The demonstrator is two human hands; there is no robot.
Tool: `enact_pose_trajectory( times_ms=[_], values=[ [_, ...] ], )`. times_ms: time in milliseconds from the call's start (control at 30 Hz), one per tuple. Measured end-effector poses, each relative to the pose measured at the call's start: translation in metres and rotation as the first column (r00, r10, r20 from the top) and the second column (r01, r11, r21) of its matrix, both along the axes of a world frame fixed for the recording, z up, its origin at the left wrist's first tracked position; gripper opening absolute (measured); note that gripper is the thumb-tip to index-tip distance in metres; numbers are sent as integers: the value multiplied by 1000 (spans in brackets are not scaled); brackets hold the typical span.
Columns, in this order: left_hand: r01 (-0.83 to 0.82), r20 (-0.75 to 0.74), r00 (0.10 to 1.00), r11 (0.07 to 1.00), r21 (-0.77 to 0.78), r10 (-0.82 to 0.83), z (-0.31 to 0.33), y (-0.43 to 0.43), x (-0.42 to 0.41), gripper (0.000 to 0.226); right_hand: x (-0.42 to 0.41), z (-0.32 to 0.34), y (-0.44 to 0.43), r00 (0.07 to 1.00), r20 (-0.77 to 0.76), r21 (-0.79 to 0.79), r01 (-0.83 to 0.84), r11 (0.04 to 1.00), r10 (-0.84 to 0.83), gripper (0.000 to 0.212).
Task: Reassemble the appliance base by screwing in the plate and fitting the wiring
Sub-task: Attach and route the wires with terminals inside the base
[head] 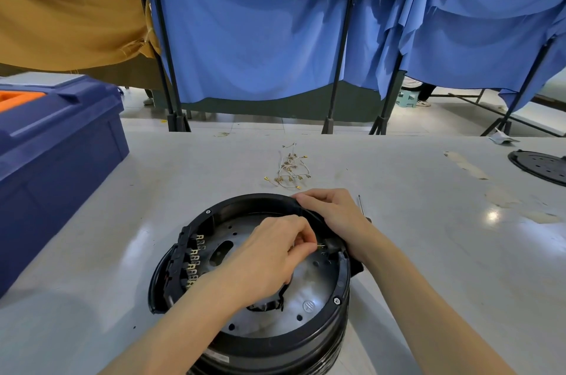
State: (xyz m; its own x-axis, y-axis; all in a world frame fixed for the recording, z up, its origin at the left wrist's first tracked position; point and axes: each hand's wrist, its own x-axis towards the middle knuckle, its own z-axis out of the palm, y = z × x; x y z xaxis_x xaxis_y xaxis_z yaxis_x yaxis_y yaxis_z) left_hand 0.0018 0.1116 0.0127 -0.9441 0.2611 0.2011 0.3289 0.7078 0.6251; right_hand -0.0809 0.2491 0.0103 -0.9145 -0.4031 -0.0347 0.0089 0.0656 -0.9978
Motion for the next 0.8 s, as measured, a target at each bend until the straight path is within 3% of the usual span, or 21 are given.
enact_pose_trajectory(
  times_ms=[233,500,800],
  values=[
    [-13,-15,1000,1000,2,13,3,2,2,10,-2,-2,0,1000,-29,-2,2,1000,-2,18],
    [33,-76,996,996,-85,-39,5,6,4,11,-1,-2,-5,987,-159,43,28,999,-21,31],
    [65,-115,990,981,-184,-87,11,12,6,10,-3,-3,-7,982,-185,38,58,998,-50,38]
  ],
)
